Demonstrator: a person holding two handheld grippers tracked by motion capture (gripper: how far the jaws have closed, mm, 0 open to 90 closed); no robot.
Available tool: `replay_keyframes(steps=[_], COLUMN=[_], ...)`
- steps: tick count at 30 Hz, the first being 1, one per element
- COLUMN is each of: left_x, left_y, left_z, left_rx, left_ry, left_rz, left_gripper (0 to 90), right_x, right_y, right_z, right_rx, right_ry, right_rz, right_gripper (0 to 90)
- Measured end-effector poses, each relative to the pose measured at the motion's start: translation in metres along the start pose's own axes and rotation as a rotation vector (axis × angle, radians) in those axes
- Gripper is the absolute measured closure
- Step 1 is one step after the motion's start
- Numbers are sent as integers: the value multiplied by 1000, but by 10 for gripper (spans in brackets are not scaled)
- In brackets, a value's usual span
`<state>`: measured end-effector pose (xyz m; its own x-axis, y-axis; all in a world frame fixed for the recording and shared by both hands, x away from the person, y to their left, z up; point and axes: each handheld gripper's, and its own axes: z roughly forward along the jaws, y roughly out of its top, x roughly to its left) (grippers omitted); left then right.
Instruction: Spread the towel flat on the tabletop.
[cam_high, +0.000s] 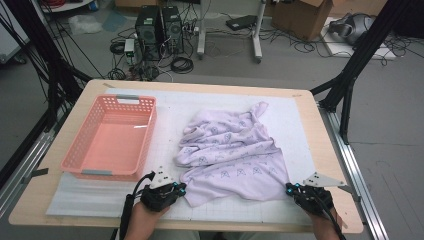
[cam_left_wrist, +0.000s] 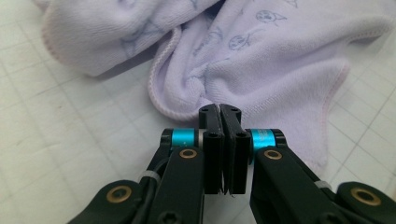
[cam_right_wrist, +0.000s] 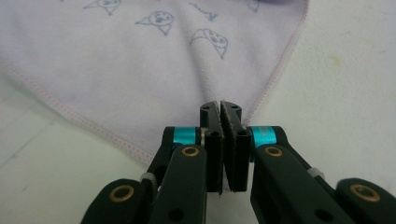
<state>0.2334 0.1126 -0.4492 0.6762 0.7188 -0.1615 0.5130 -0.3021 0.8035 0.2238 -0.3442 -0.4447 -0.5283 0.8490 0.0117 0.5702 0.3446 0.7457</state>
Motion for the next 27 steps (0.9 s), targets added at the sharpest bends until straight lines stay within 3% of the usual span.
replay_keyframes(steps=[3, 7, 15, 21, 22, 24, 27], left_x=[4, 5, 2, -1, -1, 2, 6], left_y=[0, -3, -15, -28, -28, -26, -22], left_z=[-11, -24, -51, -67, -68, -65, -56], left_rx=[-22, -47, -48, -44, -51, -63, -94], left_ry=[-6, -29, -65, -84, -74, -56, -38], left_rz=[-19, -23, -18, -24, -29, -46, -80], left_gripper=[876, 876, 877, 866, 834, 659, 519], right_x=[4, 14, 27, 47, 50, 53, 48], right_y=[-2, -7, -26, -41, -43, -43, -37], right_z=[-10, -25, -50, -64, -63, -60, -57], right_rx=[-11, -21, -20, 15, 29, 38, -22], right_ry=[15, 26, 76, 132, 126, 103, 84], right_rz=[6, -24, -25, -47, -62, -88, -61], right_gripper=[880, 880, 880, 879, 870, 783, 636])
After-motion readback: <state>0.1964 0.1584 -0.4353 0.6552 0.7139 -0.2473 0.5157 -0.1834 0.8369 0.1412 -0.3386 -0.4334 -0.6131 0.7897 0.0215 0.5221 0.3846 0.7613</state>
